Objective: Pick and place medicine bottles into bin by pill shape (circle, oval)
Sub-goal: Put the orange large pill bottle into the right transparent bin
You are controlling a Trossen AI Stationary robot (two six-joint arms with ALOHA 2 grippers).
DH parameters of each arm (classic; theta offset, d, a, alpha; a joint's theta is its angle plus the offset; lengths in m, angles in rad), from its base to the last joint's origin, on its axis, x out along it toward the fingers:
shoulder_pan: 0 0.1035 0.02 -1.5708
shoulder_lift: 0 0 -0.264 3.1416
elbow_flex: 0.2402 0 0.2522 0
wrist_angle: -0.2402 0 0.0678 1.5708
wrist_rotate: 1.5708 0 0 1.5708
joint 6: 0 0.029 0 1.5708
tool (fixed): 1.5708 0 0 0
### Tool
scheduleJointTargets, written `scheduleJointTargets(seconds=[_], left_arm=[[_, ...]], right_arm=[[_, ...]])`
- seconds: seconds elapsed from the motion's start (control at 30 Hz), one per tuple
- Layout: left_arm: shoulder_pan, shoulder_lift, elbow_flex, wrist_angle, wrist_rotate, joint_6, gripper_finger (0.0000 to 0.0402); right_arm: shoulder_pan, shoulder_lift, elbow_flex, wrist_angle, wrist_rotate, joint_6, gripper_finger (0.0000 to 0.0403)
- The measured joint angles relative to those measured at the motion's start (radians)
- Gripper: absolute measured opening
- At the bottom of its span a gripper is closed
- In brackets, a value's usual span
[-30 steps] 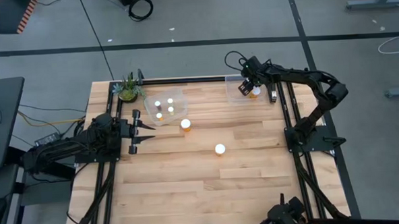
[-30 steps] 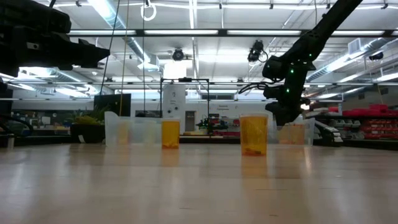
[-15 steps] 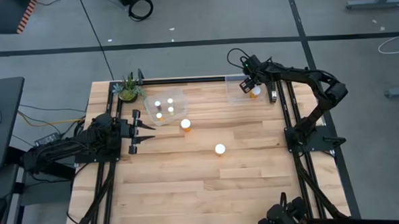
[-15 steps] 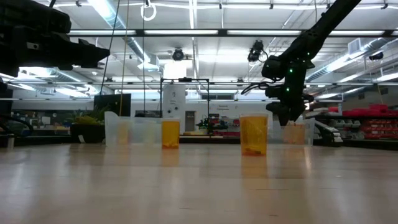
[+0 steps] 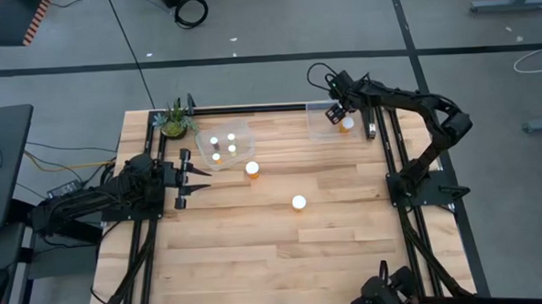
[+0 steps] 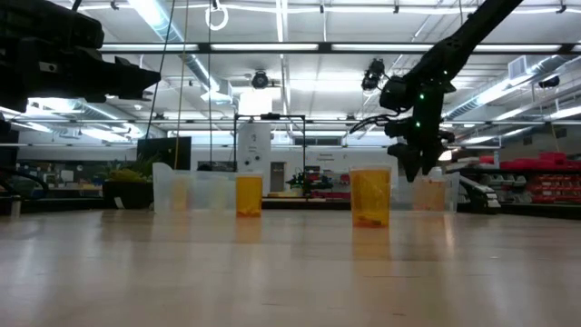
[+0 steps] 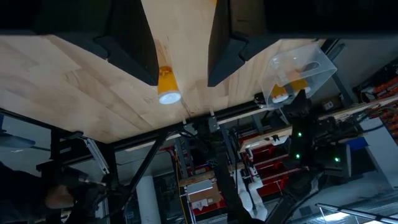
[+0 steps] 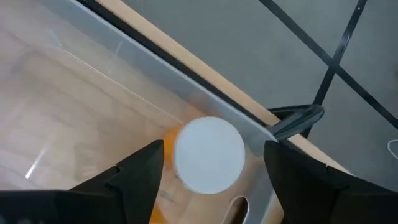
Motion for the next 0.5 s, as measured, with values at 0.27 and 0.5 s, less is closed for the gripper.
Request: scheduleJointTargets(seconds=[0.27, 0.5], left_arm=[[0.0, 0.0, 0.0, 0.0, 0.0, 0.0, 0.0138], [0.0, 0.0, 0.0, 0.0, 0.0, 0.0, 0.0143]], right_arm=[[0.141, 0.0, 0.088, -0.036, -0.025, -0.046, 0.0284], [0.37, -0.001, 0.128, 0.043, -0.036, -0.139, 0.0284]])
